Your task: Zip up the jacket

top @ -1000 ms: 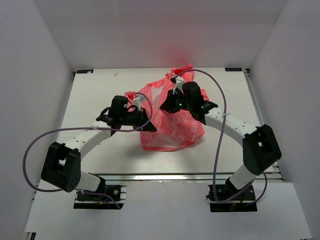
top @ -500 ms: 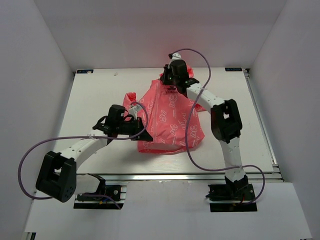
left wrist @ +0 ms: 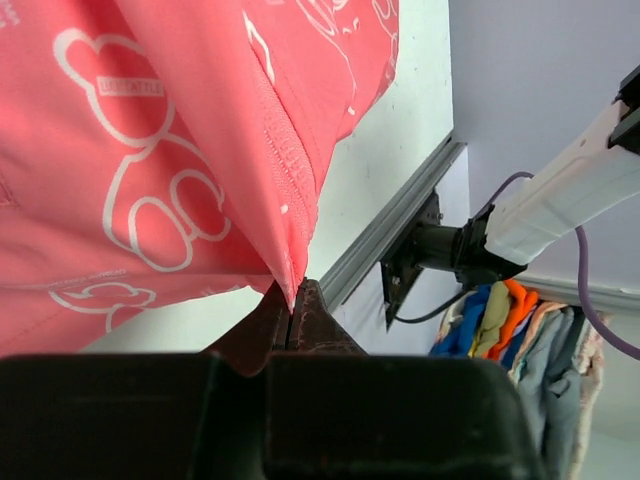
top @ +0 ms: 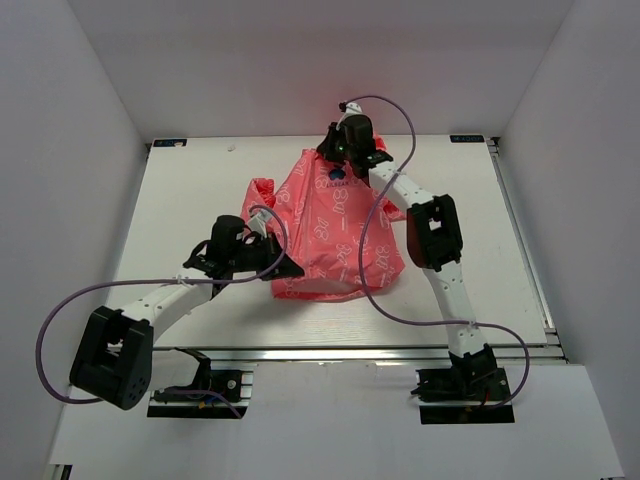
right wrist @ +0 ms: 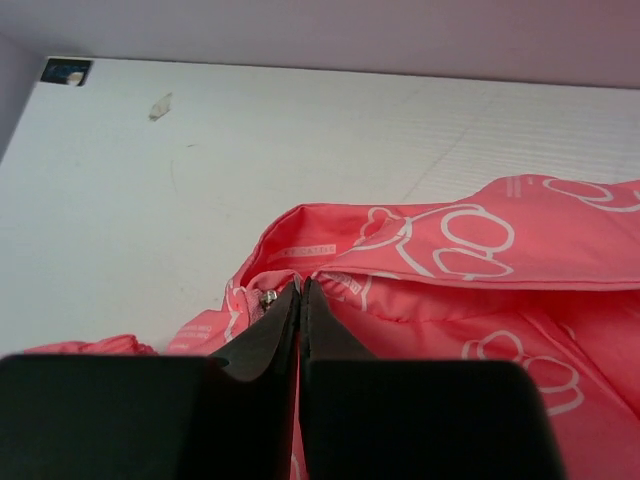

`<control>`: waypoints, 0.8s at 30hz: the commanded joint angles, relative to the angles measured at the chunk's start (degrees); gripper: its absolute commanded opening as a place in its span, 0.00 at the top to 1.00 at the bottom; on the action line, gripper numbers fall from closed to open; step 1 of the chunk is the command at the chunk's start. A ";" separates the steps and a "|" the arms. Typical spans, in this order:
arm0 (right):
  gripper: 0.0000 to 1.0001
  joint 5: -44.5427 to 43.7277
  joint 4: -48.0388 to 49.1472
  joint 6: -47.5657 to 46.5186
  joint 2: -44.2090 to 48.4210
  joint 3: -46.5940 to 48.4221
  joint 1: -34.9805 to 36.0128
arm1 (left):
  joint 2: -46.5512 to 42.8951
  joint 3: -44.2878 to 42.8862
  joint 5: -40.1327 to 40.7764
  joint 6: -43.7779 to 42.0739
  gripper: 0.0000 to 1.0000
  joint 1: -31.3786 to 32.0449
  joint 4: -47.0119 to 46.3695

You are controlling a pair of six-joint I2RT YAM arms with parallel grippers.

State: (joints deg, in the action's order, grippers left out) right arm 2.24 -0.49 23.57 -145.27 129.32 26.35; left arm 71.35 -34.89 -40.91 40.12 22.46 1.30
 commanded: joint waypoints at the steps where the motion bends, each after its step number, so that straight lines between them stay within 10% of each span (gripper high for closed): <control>1: 1.00 -2.98 20.43 -1.94 3.58 -4.38 -7.80 | -1.31 1.33 -14.12 2.77 1.00 2.50 7.75; 4: 0.91 9.50 20.18 -3.44 8.68 -11.86 -7.72 | 2.73 -1.39 -13.06 -0.28 0.50 2.50 10.29; 7: 0.11 19.18 17.83 -7.65 16.22 -18.37 -7.80 | 3.97 -7.89 -8.33 -5.56 0.02 2.42 17.05; 18: 0.11 20.18 4.91 -2.13 43.65 -41.94 -17.64 | 2.11 -33.57 33.94 -11.03 0.02 -1.35 39.31; 24: 0.11 6.65 0.58 0.60 58.41 -55.98 -23.79 | 4.50 -30.96 43.01 -6.90 0.02 -22.06 27.63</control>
State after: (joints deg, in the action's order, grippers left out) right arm 16.34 4.60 22.00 -90.41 79.24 4.40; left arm 75.42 -67.81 -8.16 30.85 9.23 32.08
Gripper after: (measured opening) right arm 0.894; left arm 0.975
